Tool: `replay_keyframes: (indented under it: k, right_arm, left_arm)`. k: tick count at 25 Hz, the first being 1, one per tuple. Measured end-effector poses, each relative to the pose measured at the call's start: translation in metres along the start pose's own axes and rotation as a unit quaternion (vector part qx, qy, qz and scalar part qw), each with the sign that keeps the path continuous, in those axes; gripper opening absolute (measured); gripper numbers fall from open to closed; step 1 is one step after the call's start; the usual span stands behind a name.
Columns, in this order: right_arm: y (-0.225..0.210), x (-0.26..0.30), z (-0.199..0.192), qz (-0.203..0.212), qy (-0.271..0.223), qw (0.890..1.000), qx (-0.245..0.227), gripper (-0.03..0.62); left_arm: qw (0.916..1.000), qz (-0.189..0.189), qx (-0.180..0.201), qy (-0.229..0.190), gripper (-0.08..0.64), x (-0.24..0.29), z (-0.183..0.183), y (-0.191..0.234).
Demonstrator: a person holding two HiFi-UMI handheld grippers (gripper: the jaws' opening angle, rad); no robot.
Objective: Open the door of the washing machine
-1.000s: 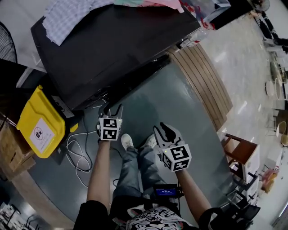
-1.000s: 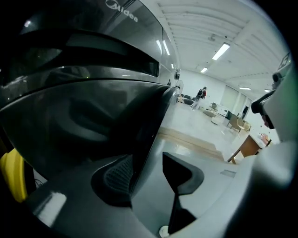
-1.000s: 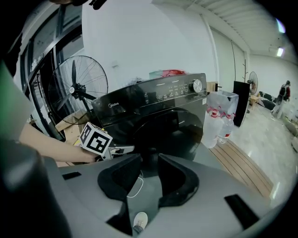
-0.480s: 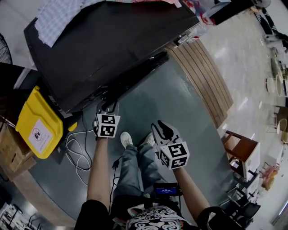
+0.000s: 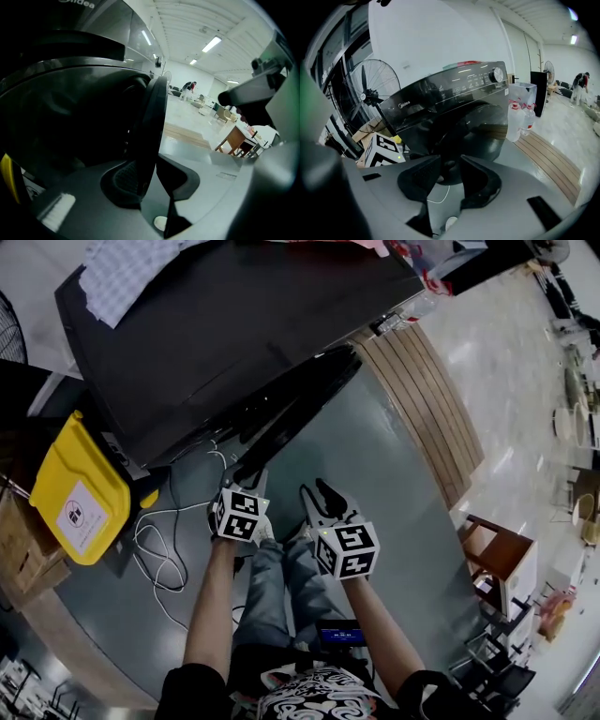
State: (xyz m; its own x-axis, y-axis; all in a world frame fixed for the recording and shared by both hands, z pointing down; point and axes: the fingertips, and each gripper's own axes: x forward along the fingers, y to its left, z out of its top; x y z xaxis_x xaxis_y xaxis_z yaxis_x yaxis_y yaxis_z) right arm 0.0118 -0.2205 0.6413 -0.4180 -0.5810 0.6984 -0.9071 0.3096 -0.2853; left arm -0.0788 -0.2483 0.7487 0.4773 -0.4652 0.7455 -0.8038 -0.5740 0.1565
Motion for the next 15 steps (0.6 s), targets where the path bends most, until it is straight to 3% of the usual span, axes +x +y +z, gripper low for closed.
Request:
replay_keyframes:
  k: [4,9,12,15]
  right_arm:
    - [-0.005,0.012,0.004,-0.016,0.004,1.000,0.012,0.149]
    - [-0.020,0.028,-0.003,-0.063,0.026,0.997,0.025,0.222]
    - [-0.032,0.028,-0.013,-0.085,0.037,0.995,0.028,0.211]
    - [-0.040,0.016,-0.018,-0.094,0.032,0.995,0.006,0.159]
  left_arm:
    - [0.9995,-0.024,-0.018,-0.006,0.098,0.001,-0.007,-0.043]
    - [0.9961,-0.088,-0.002,-0.004,0.109,0.003,-0.011,-0.092]
    - [0.9917,-0.128,0.000,-0.012,0.121,-0.003,-0.011,-0.113]
    - [0.9908,-0.133,-0.019,-0.016,0.187,-0.009,-0.014,-0.114]
